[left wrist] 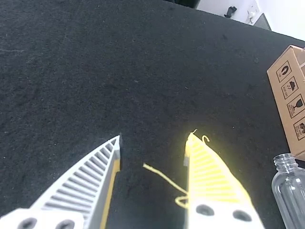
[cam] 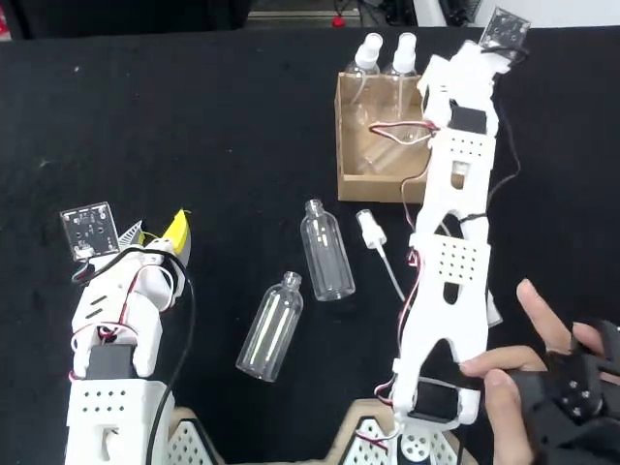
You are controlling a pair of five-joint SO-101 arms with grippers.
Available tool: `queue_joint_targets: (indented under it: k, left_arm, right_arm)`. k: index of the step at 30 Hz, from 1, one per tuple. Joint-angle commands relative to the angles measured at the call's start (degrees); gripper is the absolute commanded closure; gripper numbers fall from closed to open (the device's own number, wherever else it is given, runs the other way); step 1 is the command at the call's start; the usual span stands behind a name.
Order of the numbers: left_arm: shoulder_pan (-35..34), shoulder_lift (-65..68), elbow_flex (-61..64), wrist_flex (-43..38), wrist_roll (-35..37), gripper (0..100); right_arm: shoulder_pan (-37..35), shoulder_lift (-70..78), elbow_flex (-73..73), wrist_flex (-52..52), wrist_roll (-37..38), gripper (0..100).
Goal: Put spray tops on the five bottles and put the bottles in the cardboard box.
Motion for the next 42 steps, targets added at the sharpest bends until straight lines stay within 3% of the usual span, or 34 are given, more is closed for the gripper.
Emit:
queue_joint_targets:
  k: [1, 24, 31, 42]
  left_arm:
    - [0.22, -0.70, -0.48, -1.05, 0.09, 79]
    - [0.22, -0.70, -0.48, -1.05, 0.09, 79]
    - [0.22, -0.70, -0.48, -1.05, 0.09, 79]
    - [0.22, -0.70, -0.48, -1.05, 0.09, 79]
  right_arm:
    - [-0.18, -2.24, 1.45, -4.04, -0.09, 72.4]
    - [0.18, 0.31, 1.19, -5.80, -0.09, 73.0]
    - [1.93, -0.04, 1.19, -5.36, -0.09, 96.3]
    - [3.96, 0.31, -11.82, 5.27, -0.09, 97.7]
